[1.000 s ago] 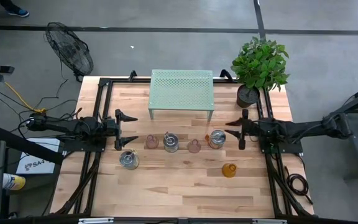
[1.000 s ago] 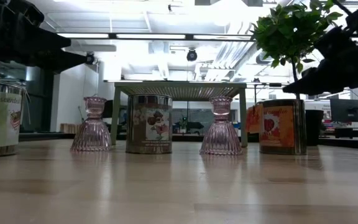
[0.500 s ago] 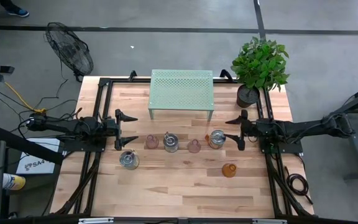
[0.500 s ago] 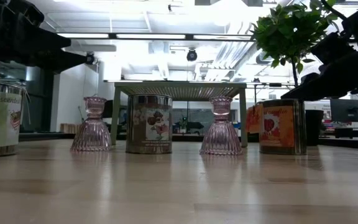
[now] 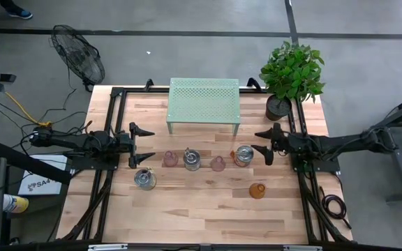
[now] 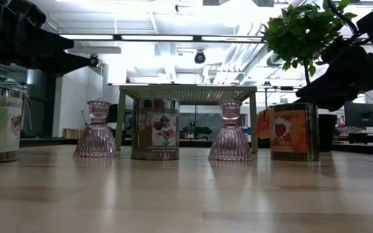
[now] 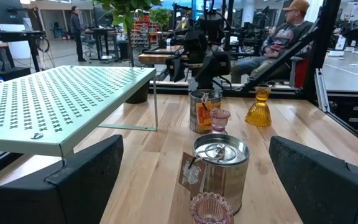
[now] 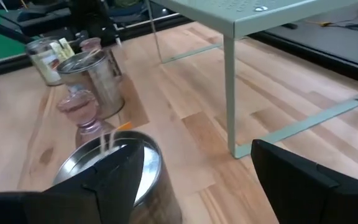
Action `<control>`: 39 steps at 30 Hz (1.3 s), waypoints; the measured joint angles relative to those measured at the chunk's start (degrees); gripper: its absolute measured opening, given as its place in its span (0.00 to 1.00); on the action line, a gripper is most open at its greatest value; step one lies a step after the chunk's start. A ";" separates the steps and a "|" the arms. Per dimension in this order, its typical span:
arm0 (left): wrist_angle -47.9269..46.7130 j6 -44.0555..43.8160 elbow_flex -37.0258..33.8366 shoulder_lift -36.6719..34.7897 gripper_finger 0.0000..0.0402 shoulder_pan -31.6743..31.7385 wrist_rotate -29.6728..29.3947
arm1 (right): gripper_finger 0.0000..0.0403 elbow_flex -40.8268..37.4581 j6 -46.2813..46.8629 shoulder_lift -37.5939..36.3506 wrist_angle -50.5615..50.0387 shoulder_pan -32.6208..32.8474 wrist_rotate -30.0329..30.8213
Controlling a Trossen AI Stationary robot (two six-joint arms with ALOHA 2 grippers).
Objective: Pick & Place candle stick holders
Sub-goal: Put the right silver candle on the shelf
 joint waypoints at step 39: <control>-0.02 0.00 0.00 0.02 0.99 0.00 -0.26 | 0.72 32.59 -12.07 32.51 -36.35 24.79 -0.14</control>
